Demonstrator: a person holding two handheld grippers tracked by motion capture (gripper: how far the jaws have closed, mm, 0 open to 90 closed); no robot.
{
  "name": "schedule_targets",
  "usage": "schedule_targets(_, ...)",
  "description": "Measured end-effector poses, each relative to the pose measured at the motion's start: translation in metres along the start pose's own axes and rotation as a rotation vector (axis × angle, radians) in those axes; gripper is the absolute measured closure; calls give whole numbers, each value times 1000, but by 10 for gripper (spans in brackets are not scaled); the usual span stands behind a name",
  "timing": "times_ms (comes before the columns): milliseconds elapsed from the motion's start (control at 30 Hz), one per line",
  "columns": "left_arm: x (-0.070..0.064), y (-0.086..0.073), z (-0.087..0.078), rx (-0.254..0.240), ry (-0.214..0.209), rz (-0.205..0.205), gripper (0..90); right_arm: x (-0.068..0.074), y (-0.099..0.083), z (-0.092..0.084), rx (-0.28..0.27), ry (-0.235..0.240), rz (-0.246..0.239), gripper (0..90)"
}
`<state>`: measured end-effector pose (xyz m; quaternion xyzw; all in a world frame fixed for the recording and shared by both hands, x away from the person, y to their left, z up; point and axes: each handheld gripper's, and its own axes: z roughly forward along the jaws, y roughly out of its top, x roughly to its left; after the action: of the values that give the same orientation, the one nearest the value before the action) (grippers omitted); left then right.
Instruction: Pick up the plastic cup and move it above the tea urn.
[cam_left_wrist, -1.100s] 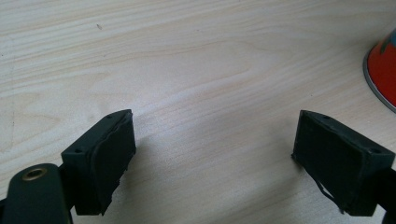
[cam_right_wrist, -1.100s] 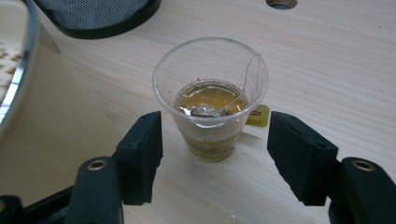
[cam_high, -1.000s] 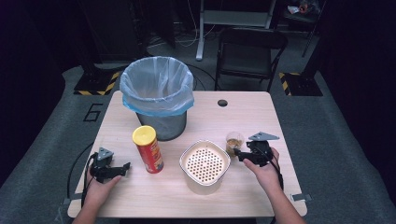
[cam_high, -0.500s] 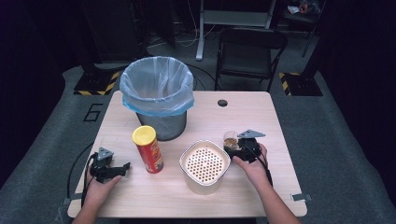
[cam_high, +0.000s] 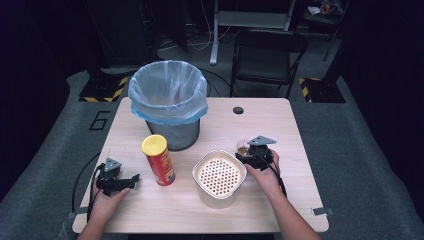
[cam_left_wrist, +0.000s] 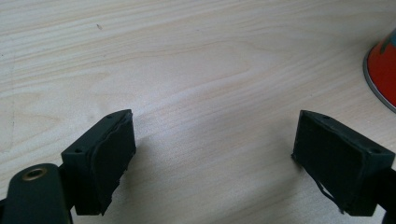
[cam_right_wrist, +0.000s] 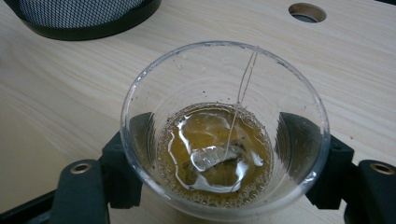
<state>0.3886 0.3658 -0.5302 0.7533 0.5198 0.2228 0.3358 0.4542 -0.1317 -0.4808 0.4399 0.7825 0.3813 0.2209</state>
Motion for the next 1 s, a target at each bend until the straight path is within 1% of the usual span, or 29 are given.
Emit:
schedule_targets(33,0,0,0,0,0,0,126,-1,0,0,2,7,6,285)
schedule_targets(100,0,0,0,0,0,0,126,-4,-1,-1,-1,15,-11,287)
schedule_targets(200,0,0,0,0,0,0,126,-5,-2,-3,-7,3,-23,291)
schedule_targets(233,0,0,0,0,0,0,126,-8,-5,-5,-19,0,-39,306)
schedule_targets(333,0,0,0,-2,1,0,126,-11,-6,-8,-22,0,-27,315)
schedule_targets(400,0,0,0,0,0,0,126,-14,-7,-10,-23,11,-31,320)
schedule_targets(467,0,0,0,0,0,0,126,-14,-7,-10,-24,16,-31,323)
schedule_targets(533,0,0,0,0,0,0,126,-14,-8,-12,-30,19,-42,324)
schedule_targets(567,0,0,0,0,0,0,126,-14,-8,-13,-37,25,-56,325)
schedule_targets(667,0,0,0,0,0,0,126,-13,-10,-14,-45,35,-68,341)
schedule_targets(700,0,0,0,0,0,0,126,-14,-11,-14,-46,35,-87,344)
schedule_targets(733,0,0,0,0,0,0,126,-12,-12,-14,-50,33,-81,351)
schedule_targets(767,0,0,0,0,0,0,126,-12,-13,-14,-58,37,-88,362)
schedule_targets(1000,0,0,0,0,0,0,126,-12,-13,-14,-58,55,-82,366)
